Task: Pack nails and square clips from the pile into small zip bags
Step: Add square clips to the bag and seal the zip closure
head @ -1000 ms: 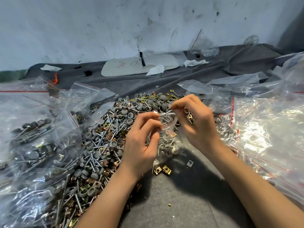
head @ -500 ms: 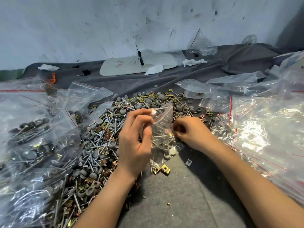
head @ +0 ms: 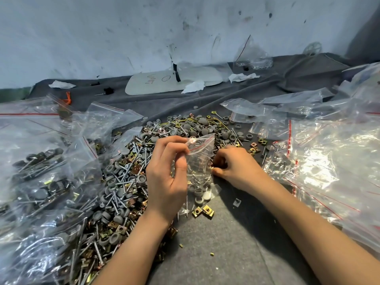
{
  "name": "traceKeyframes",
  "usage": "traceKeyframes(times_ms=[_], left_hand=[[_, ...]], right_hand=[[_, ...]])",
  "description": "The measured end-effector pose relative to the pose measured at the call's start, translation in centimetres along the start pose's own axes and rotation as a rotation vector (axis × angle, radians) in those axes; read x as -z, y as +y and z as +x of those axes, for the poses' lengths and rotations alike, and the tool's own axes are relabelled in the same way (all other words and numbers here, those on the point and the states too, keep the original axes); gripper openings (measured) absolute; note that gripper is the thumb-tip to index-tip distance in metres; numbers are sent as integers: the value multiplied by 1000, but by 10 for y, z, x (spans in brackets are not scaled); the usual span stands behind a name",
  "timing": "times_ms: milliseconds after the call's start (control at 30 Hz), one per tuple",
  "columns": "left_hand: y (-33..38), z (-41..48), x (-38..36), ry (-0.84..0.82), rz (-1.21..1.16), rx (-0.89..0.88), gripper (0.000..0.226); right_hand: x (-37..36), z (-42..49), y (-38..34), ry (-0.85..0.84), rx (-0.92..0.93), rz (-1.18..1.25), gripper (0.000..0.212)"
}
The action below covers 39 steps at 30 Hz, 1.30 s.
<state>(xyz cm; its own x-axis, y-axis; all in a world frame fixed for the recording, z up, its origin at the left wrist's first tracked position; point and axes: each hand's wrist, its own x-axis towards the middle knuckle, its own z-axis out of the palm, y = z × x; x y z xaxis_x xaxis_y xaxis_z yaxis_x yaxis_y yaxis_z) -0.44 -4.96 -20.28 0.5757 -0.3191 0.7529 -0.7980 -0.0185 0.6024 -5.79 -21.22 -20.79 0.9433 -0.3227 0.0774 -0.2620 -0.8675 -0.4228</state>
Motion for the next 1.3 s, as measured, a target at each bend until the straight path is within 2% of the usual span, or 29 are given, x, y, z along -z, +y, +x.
traceKeyframes(times_ms=[167,233,300,367,433,633,767,833,933,1000,1133,1233,1300], left_hand=[[1,0,-1,-3,-6,6,17],[1,1,-1,-18,0,0,17],[0,1,-2,-65,20,-8,14],[-1,0,-4,-129,38,-11,12],[-1,-2,-4,-179,58,-29,15],[-2,-2,-3,-197,52,-9,13],[-1,-2,-4,-148,61,7,12],[-1,-2,-3,-129,46,30,13],[-1,-1,-3,-108,48,43,13],[-1,-1,-3,-99,56,39,13],[-2,-1,-3,-98,63,44,13],[-2,-1,-3,-98,54,47,14],[-3,-1,-3,-96,48,49,14]], right_hand=[[1,0,6,43,3,165,15],[7,-2,4,185,-8,374,13],[15,-4,0,444,57,596,10],[22,-8,-4,628,176,658,10],[25,-11,-8,666,276,635,13],[20,-13,-13,565,407,512,14],[25,-9,-4,634,299,517,17],[33,-5,10,464,227,350,18],[38,-1,29,28,110,86,12],[33,0,34,-122,58,-65,11],[29,3,33,-137,40,-153,12],[29,3,34,-92,34,-165,8],[29,3,35,-54,-21,-125,14]])
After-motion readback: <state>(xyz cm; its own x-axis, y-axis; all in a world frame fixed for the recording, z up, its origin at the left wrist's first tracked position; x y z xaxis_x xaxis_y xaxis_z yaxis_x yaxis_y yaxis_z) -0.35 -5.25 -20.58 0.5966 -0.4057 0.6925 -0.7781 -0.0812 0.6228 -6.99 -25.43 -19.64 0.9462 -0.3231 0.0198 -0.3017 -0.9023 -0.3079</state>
